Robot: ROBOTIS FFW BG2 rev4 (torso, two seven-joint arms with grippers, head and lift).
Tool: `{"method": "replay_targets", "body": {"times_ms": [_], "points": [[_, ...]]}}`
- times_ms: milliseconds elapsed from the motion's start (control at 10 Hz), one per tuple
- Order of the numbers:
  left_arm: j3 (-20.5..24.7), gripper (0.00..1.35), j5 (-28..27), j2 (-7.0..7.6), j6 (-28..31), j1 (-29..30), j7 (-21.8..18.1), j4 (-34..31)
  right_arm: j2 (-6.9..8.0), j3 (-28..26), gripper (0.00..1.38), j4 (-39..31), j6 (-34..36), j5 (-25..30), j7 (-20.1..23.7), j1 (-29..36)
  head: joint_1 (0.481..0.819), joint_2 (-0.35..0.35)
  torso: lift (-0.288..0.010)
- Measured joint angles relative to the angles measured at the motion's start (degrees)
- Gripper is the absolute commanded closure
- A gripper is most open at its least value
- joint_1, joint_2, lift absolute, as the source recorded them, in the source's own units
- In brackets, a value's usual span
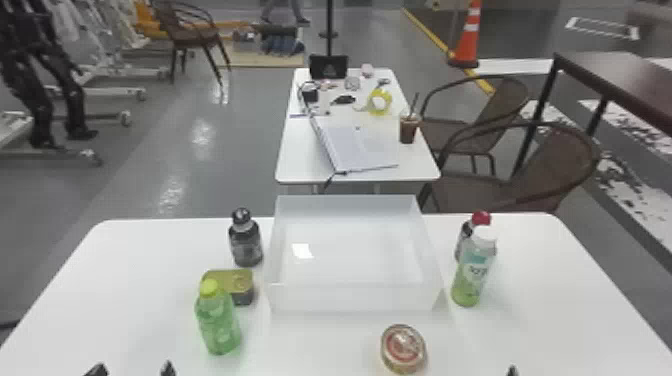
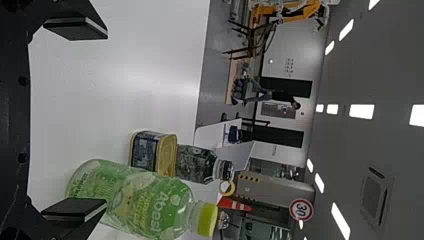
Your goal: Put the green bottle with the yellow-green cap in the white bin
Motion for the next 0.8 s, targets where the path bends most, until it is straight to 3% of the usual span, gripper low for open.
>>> {"method": "replay_targets", "body": {"times_ms": [800], "points": [[0.27, 0.12, 0.13, 0.0, -0.81, -1.29, -3.84, 1.8, -0.01, 0.09, 0.07, 1.07, 0.0, -0.36, 0.54, -0.59, 0.549, 0.0, -0.1]]}}
